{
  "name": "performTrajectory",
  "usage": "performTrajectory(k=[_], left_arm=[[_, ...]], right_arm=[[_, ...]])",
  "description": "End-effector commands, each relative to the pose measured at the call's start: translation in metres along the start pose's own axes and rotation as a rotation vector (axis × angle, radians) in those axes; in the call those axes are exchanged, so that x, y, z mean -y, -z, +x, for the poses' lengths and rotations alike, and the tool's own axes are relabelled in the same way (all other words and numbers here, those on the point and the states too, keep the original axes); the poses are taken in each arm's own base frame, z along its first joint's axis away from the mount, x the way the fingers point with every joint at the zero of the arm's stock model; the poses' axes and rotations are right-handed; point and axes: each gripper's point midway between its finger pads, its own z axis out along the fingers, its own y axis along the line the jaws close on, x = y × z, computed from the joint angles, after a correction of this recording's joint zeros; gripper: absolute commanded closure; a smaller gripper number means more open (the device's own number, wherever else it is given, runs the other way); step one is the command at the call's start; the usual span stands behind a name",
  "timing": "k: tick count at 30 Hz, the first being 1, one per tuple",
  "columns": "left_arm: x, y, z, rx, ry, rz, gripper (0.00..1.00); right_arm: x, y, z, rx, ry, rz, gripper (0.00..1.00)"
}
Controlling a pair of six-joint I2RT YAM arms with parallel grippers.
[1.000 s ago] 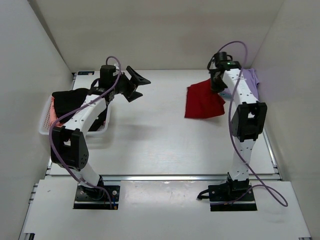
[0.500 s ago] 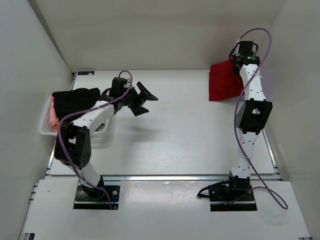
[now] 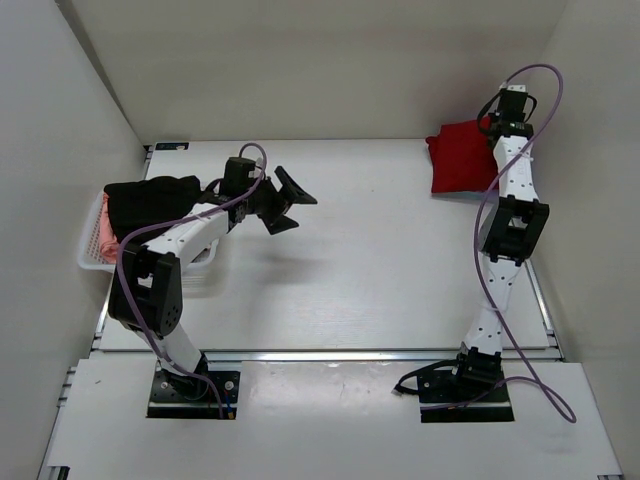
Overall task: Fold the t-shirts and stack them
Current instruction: Put the neatly folded tshirt into the corner of the board with the right arm
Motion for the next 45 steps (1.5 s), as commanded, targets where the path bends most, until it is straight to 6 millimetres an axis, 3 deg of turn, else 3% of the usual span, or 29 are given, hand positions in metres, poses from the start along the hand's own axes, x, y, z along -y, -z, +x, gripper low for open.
performTrajectory(k=[1,4,5,10,12,13,14,15,16,19,22,23,24,25,26,27,28,29,30,31,32,33,34,35,36,38,40,43,45], left_arm=[[0.001,0.003,0.007,-0.015,-0.031,0.016,0.02],[0.001,0.002,0.009,-0.016,-0.028,0.016,0.02],[-0.003,0.003,0.01,-0.018,-0.024,0.004,0.02],[-0.005,0.005,0.014,-0.019,-0.03,0.004,0.01],[-0.004,0.007,0.014,-0.016,-0.026,0.01,0.01],[-0.005,0.006,0.017,-0.027,-0.025,0.011,0.02],[-0.01,0.005,0.018,-0.024,-0.018,-0.001,0.01],[-0.007,0.006,0.016,-0.015,-0.026,0.002,0.02],[-0.007,0.007,0.019,-0.023,-0.029,0.0,0.01],[-0.009,0.01,0.018,-0.015,-0.041,-0.01,0.01],[-0.006,0.016,0.021,-0.005,-0.054,0.014,0.01],[-0.004,0.017,0.023,-0.01,-0.06,0.037,0.01],[-0.008,0.019,0.031,-0.03,-0.059,0.048,0.02],[-0.007,0.02,0.035,-0.036,-0.059,0.073,0.02],[0.002,0.025,0.036,-0.032,-0.082,0.122,0.01],[0.003,0.027,0.042,-0.048,-0.082,0.141,0.02],[0.006,0.032,0.043,-0.049,-0.088,0.153,0.01],[0.007,0.036,0.047,-0.065,-0.113,0.158,0.01],[0.006,0.04,0.05,-0.089,-0.112,0.142,0.01],[0.01,0.045,0.046,-0.08,-0.163,0.143,0.01],[0.003,0.05,0.052,-0.107,-0.18,0.115,0.01],[0.003,0.056,0.053,-0.122,-0.179,0.098,0.02],[0.004,0.063,0.054,-0.114,-0.218,0.091,0.01],[0.004,0.074,0.057,-0.111,-0.24,0.075,0.02],[0.005,0.085,0.056,-0.085,-0.268,0.069,0.01],[0.0,0.099,0.06,-0.062,-0.275,0.066,0.01],[-0.001,0.112,0.061,-0.031,-0.276,0.082,0.01],[0.002,0.134,0.049,0.046,-0.271,0.134,0.01],[0.008,0.139,0.045,0.067,-0.325,0.131,0.01]], right_arm=[[0.024,0.003,-0.048,0.168,-0.026,0.116,0.95],[0.035,-0.003,-0.05,0.189,-0.03,0.179,0.85],[0.036,0.001,-0.053,0.196,-0.034,0.198,1.0],[0.049,-0.003,-0.051,0.207,-0.068,0.244,0.99],[0.05,-0.004,-0.047,0.196,-0.071,0.256,0.78],[0.052,0.0,-0.05,0.204,-0.078,0.266,0.52],[0.057,0.003,-0.052,0.206,-0.086,0.295,0.35],[0.058,0.011,-0.06,0.223,-0.091,0.305,0.22],[0.063,0.018,-0.067,0.237,-0.093,0.322,0.18],[0.066,0.056,-0.106,0.325,-0.121,0.29,0.12],[0.067,0.119,-0.146,0.409,-0.142,0.224,0.09],[0.057,0.12,-0.134,0.367,-0.134,0.195,0.09],[0.05,0.136,-0.126,0.347,-0.129,0.157,0.08],[0.042,0.176,-0.14,0.394,-0.129,0.121,0.08],[0.031,0.167,-0.108,0.315,-0.094,0.104,0.08],[0.014,0.186,-0.087,0.28,-0.063,0.077,0.07],[0.002,0.219,-0.09,0.311,-0.045,0.046,0.06],[-0.009,0.234,-0.066,0.279,-0.027,0.024,0.06],[-0.029,0.229,-0.023,0.187,0.026,-0.008,0.06],[-0.042,0.242,0.015,0.116,0.038,-0.035,0.06],[-0.05,0.264,0.029,0.1,0.027,-0.069,0.05],[-0.058,0.262,0.065,0.02,0.022,-0.084,0.06],[-0.067,0.275,0.093,-0.02,0.049,-0.119,0.06],[-0.072,0.294,0.1,-0.011,0.056,-0.147,0.05],[-0.081,0.298,0.126,-0.056,0.095,-0.158,0.05],[-0.078,0.316,0.15,-0.111,0.101,-0.199,0.03],[-0.068,0.32,0.179,-0.185,0.103,-0.189,0.03],[-0.049,0.326,0.188,-0.162,0.08,-0.163,0.02],[-0.043,0.333,0.179,-0.098,0.059,-0.177,0.03]])
